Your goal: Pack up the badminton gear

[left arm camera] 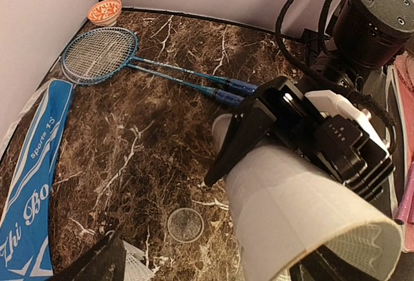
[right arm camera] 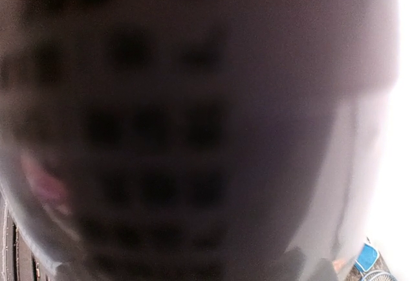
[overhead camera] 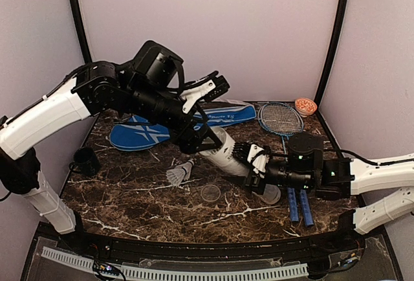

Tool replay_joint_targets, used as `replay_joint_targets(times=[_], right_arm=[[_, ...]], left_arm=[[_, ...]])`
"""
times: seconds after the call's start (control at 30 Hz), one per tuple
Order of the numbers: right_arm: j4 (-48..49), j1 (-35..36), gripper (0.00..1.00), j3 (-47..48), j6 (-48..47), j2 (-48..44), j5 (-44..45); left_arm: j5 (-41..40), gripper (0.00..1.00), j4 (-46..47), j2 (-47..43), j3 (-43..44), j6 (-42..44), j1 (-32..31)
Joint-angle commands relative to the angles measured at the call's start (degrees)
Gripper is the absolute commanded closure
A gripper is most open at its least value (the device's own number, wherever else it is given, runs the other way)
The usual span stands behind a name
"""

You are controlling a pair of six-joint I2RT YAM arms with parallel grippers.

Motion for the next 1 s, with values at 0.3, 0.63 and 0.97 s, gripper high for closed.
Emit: replay_joint_targets(times=[0.3, 0.63, 0.97], right_arm=[[4.74, 0.95, 0.43, 1.39, 1.12, -0.55, -0.31], [4.82, 0.22, 0.44, -2.52, 4.44, -3.87, 4.46], [4.33, -1.52, 0.44, -1.98, 9.94, -4.67, 7.66]], left_arm=[[-6.13, 0.08, -3.01, 0.71, 0.92, 2.23, -2.78], [0.11, 0.07, 18.70, -23.73, -20.96, -8.98, 9.25], [-7.59, 0.15, 37.00, -33.94, -50.69, -29.27, 15.42]])
